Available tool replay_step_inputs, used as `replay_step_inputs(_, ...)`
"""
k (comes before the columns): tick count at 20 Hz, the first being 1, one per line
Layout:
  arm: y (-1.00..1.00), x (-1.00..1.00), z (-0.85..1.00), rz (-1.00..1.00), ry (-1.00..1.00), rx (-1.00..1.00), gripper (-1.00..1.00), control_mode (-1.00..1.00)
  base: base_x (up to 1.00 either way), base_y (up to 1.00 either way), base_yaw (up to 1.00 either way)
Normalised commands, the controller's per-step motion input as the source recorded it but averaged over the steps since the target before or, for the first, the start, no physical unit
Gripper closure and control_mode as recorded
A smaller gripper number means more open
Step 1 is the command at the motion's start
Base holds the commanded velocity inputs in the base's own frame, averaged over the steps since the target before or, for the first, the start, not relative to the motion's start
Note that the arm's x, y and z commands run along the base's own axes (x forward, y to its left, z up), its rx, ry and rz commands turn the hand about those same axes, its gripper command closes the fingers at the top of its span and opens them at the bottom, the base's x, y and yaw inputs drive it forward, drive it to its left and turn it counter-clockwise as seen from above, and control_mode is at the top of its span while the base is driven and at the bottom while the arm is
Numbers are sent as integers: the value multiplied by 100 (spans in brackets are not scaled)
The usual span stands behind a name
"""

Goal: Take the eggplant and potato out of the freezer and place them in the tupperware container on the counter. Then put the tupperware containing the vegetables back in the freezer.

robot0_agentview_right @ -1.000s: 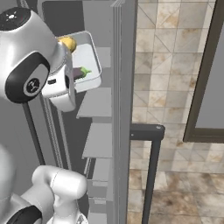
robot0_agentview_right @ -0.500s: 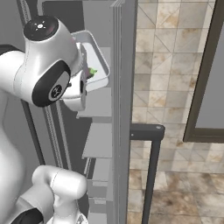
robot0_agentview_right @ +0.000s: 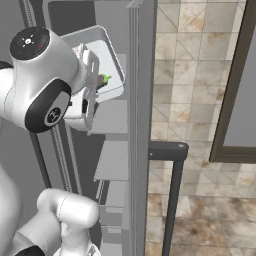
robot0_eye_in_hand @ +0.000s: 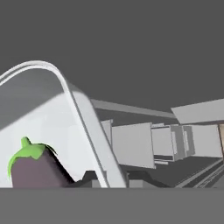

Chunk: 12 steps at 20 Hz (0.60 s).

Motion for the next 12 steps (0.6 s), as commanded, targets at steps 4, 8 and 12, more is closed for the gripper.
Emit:
replay_step_inputs(4, 3, 0, 0, -15, -2, 0, 100, -100, 0, 0, 0)
replay_step_inputs(8, 0, 0, -5, -15, 0, 3, 100, -100, 0, 0, 0)
replay_step_inputs(12, 0, 10, -15, -11, 0, 5, 100, -100, 0, 0, 0)
